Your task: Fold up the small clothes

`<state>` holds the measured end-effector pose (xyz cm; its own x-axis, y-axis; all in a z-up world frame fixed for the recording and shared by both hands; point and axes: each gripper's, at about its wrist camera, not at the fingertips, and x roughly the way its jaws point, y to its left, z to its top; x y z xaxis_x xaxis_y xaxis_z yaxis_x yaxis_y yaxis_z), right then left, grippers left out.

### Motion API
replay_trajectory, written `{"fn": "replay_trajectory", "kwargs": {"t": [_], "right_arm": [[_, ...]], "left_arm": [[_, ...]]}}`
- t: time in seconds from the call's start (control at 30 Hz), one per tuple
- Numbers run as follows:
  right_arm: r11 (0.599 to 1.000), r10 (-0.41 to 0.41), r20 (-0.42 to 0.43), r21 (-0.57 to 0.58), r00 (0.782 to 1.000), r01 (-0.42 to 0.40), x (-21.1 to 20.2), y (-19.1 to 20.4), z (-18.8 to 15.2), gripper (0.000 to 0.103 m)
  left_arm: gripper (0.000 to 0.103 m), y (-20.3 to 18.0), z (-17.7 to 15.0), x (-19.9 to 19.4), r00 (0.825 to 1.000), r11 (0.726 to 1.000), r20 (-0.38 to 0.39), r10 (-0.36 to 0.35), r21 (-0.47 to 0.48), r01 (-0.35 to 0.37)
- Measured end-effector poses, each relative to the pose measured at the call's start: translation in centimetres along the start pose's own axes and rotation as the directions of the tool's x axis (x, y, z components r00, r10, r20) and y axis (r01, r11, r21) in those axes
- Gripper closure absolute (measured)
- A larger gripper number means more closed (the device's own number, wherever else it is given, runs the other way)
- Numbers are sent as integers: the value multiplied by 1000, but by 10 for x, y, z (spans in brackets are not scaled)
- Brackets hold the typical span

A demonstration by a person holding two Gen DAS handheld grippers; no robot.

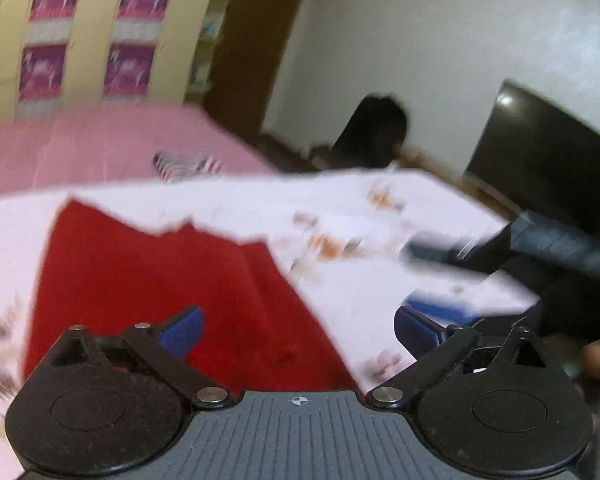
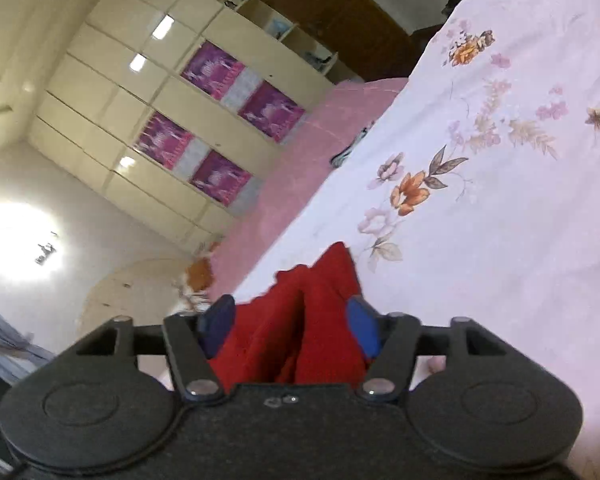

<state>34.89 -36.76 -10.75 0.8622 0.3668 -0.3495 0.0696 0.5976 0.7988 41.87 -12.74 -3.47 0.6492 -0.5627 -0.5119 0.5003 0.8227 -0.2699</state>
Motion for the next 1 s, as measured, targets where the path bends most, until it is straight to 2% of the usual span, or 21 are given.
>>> {"fn": "replay_trajectory", "kwargs": {"t": [0.1, 0.13, 0.17, 0.23, 0.3, 0.37, 0.43, 0.53, 0.6, 0.67, 0.7, 0.73, 0.8, 0.87, 0.93, 1.0], "right_arm": [[996, 79, -91, 51, 993, -75, 15, 0, -11, 40], [994, 95, -135, 63, 986, -87, 25, 1, -17, 40], [994, 99, -174, 63, 980, -89, 34, 3, -24, 40], [995, 94, -232, 43, 968, -86, 49, 9, -35, 40], [994, 104, -268, 48, 958, -95, 58, 12, -41, 40], [992, 124, -302, 66, 945, -109, 71, 15, -45, 40], [993, 111, -337, 76, 935, -90, 85, 17, -49, 40], [997, 77, -367, 53, 927, -62, 102, 25, -50, 41], [998, 51, -389, -23, 920, -65, 108, 40, -57, 52], [983, -45, -406, -181, 913, -32, 119, 60, -64, 61], [963, -97, -399, -268, 912, -14, 123, 71, -70, 67], [912, -160, -374, -409, 914, -8, 126, 86, -79, 79], [790, -214, -316, -612, 925, -26, 123, 112, -94, 82], [675, -202, -251, -736, 947, -51, 110, 134, -97, 83], [634, -161, -208, -771, 965, -60, 98, 142, -86, 83], [621, -148, -173, -783, 974, -45, 88, 142, -72, 83]], "left_arm": [[3, 45, 7, -33, 995, 993, 64, 70, -100, -64], [3, 65, 4, -40, 990, 985, 73, 123, -130, -113], [3, 91, 2, -41, 979, 967, 42, 200, -167, -190], [3, 132, -11, -43, 968, 934, -21, 251, -259, -248], [3, 159, -25, -44, 961, 904, -69, 269, -327, -277], [3, 167, -41, -42, 955, 891, -111, 276, -342, -297], [3, 173, -45, -25, 960, 882, -123, 253, -377, -281], [3, 171, -61, -17, 959, 882, -133, 251, -377, -284], [3, 170, -65, -14, 959, 887, -126, 255, -363, -284], [3, 171, -62, -12, 957, 890, -121, 264, -351, -290], [3, 173, -58, -12, 955, 886, -118, 273, -354, -298], [3, 172, -55, -15, 953, 882, -117, 279, -361, -302], [3, 173, -51, -13, 951, 879, -113, 288, -364, -309], [3, 171, -44, -10, 952, 886, -95, 291, -348, -305], [3, 164, -36, -8, 962, 899, -66, 266, -344, -272], [3, 157, -28, -3, 974, 917, -30, 223, -332, -220]]}}
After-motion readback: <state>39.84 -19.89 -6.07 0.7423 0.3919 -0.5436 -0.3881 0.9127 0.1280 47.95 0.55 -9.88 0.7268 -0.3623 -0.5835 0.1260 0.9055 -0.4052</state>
